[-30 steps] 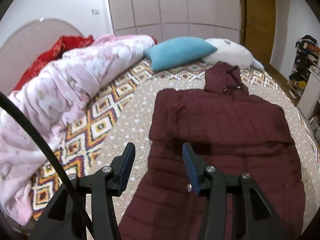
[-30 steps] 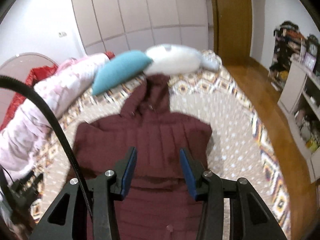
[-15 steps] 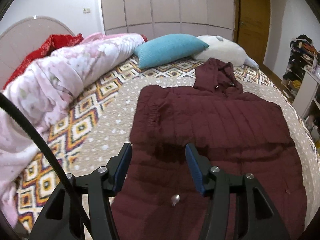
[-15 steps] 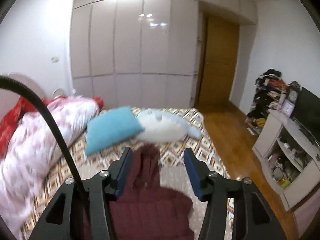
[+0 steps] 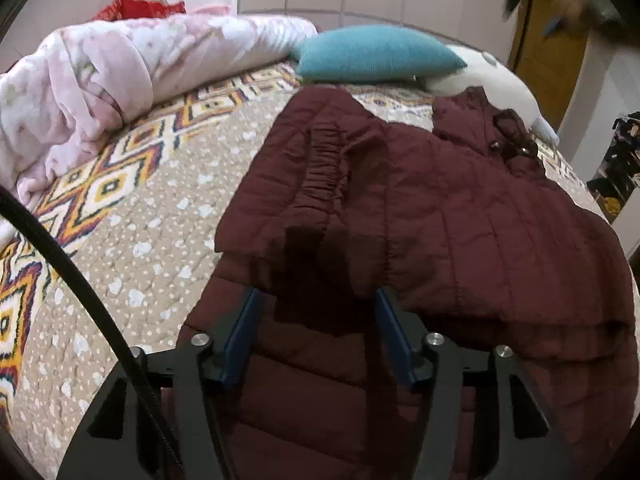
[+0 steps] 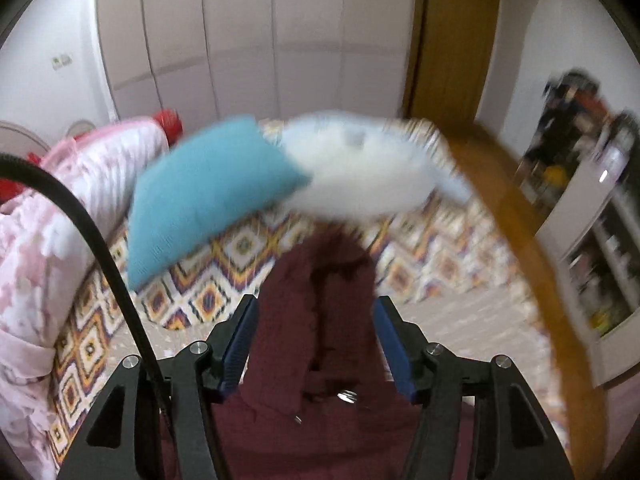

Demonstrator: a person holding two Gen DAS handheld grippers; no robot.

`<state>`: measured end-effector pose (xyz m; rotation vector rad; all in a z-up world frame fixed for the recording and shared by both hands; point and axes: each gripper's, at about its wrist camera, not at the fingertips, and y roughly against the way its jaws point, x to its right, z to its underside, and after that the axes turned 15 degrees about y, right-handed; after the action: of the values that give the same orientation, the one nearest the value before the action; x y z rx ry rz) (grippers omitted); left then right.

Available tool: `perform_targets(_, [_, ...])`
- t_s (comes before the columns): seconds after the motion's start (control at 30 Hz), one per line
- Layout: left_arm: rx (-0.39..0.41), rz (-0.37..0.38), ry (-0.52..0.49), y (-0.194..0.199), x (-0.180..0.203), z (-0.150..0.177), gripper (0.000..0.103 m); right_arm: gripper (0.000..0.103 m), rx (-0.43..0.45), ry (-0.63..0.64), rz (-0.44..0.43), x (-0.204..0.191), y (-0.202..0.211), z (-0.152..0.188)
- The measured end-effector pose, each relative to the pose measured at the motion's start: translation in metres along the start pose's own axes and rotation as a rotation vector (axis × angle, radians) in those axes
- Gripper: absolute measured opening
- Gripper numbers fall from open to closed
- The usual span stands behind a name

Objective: Fold large clothes

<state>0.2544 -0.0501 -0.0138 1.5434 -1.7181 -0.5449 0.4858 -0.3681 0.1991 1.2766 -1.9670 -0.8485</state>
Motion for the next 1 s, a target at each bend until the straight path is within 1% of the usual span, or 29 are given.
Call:
perform_targets(0.07, [0.005, 0.001, -0.006, 0.000, -0.001, 0.002, 0.063, 0.064, -0.060, -0.017, -0.012, -0.004, -0.066, 0.009])
perform_targets(0.1, [0.004, 0.007, -0.002, 0.000, -0.002, 0.004, 0.066, 0.064, -0.095, -0.040, -0.027, -0.004, -0.113, 0.019])
perform_targets(0.13, [-0.003, 0.012, 0.007, -0.002, -0.005, 0.004, 0.067, 0.064, -0.095, -0.040, -0.027, -0.004, -0.113, 0.019])
perform_targets(0.23, [-0.022, 0.026, 0.034, -0.005, -0.011, 0.002, 0.068, 0.064, -0.110, -0.089, -0.039, -0.002, -0.167, 0.031])
perform_targets(0.37, [-0.010, 0.005, 0.016, -0.004, -0.008, 0.005, 0.069, 0.064, -0.117, -0.083, -0.040, -0.002, -0.199, 0.036])
perform_targets(0.4, [-0.008, -0.002, 0.009, -0.005, -0.007, 0.006, 0.069, 0.059, -0.119, -0.053, -0.038, -0.008, -0.208, 0.037])
perform_targets(0.43, [-0.008, -0.007, 0.006, -0.005, -0.006, 0.007, 0.069, 0.043, -0.119, -0.053, -0.038, -0.008, -0.208, 0.037])
perform_targets(0.47, [-0.011, -0.012, 0.002, -0.007, -0.005, 0.007, 0.069, 0.031, -0.126, -0.035, -0.047, -0.011, -0.211, 0.039])
perform_targets(0.5, [-0.012, -0.014, -0.001, -0.007, -0.005, 0.007, 0.070, 0.011, -0.126, -0.035, -0.047, -0.011, -0.211, 0.039])
perform_targets(0.53, [-0.013, -0.019, -0.006, -0.008, -0.004, 0.008, 0.070, 0.009, -0.126, -0.040, -0.056, -0.011, -0.210, 0.041])
perform_targets(0.57, [-0.013, -0.021, -0.008, -0.008, -0.004, 0.008, 0.070, 0.008, -0.118, -0.041, -0.048, -0.010, -0.211, 0.042])
perform_targets(0.6, [-0.013, -0.018, -0.007, -0.008, -0.004, 0.007, 0.070, 0.007, -0.079, -0.034, -0.015, -0.010, -0.195, 0.045])
perform_targets(0.63, [-0.015, -0.014, -0.003, -0.008, -0.005, 0.007, 0.070, 0.006, -0.079, -0.034, -0.015, -0.010, -0.195, 0.045])
perform_targets(0.73, [-0.020, -0.006, 0.002, -0.008, -0.007, 0.005, 0.070, 0.006, -0.048, -0.045, 0.002, -0.006, -0.167, 0.045])
perform_targets(0.8, [-0.023, 0.000, 0.005, -0.009, -0.008, 0.004, 0.071, 0.006, -0.021, -0.042, 0.009, -0.005, -0.141, 0.044])
perform_targets(0.87, [-0.025, 0.005, 0.008, -0.009, -0.008, 0.004, 0.071, 0.005, 0.003, -0.029, -0.005, -0.006, -0.108, 0.046])
perform_targets(1.0, [-0.023, 0.000, 0.001, -0.009, -0.007, 0.004, 0.071, 0.005, 0.048, 0.045, -0.036, -0.016, -0.039, 0.061])
